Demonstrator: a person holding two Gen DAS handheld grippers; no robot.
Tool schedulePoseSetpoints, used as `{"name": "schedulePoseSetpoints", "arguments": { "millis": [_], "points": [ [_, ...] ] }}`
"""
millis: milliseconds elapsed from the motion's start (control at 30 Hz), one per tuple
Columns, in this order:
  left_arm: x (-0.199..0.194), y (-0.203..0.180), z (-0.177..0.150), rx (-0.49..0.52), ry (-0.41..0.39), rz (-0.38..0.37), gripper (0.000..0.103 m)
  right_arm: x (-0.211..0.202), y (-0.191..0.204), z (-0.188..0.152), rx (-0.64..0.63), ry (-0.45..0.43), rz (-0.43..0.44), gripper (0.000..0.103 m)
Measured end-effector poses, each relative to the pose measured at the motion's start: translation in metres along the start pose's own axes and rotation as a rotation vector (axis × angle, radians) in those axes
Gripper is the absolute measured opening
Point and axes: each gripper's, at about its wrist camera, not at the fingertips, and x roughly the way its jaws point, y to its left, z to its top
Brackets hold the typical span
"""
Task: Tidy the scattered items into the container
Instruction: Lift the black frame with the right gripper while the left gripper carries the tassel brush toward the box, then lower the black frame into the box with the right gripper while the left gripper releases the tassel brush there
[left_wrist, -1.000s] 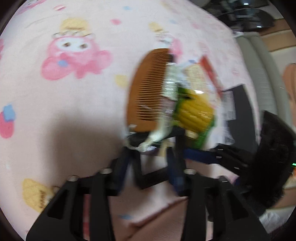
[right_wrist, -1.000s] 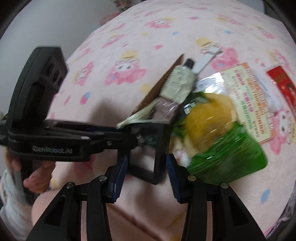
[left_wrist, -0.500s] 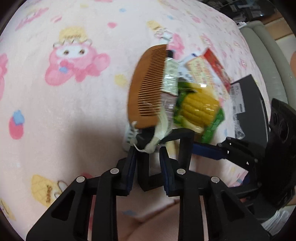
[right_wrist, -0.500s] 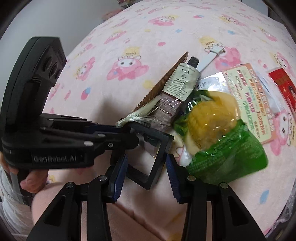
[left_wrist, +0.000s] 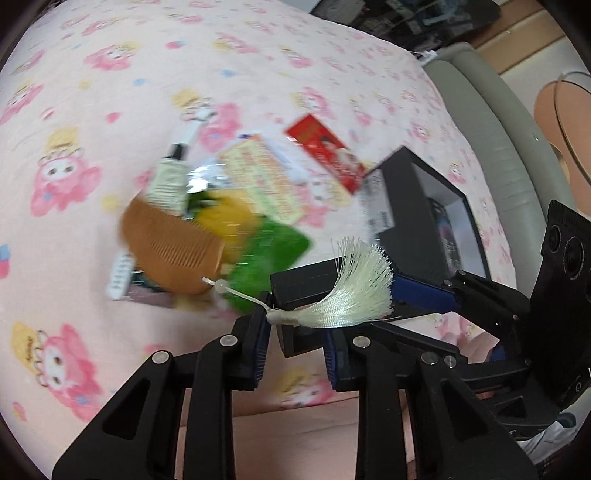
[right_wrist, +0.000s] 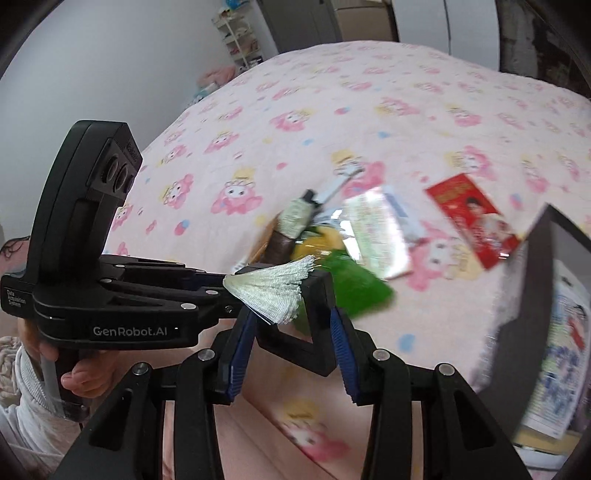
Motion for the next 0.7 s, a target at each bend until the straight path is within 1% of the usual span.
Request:
{"name": "schedulePoseSetpoints", "arguments": {
  "millis": [100,233,367,467,533,700],
  "points": [
    [0.006,-0.029,0.004,0.025,0.002,-0.012,0.024,-0.023,-0.019,-0.006,0.002,-0.021,-0.015,0.038],
    [0.017,-0.075,0.017,0.09,0.006,-0.013,0.024,-0.052,-0.048,-0.011,0.021,-0.057,-0.044,0.038],
    [0.037,-0.123,0.035,0.15,0.017,-0.042,0.024,-0.086,-0.089,-0.015,0.061,-0.102,-0.092,0.038],
    [0.064,-0.156,0.053,0.168,0.033,-0.086,0.023,-0.11,-0.128,-0.021,0.111,-0.132,-0.13,0.038],
    [0.085,-0.18,0.063,0.188,0.055,-0.103,0.024,-0.121,-0.152,-0.027,0.151,-0.143,-0.149,0.038],
    [0.131,-0.233,0.08,0.252,0.108,-0.115,0.024,-0.145,-0.209,-0.046,0.274,-0.2,-0.181,0.038]
  ]
}}
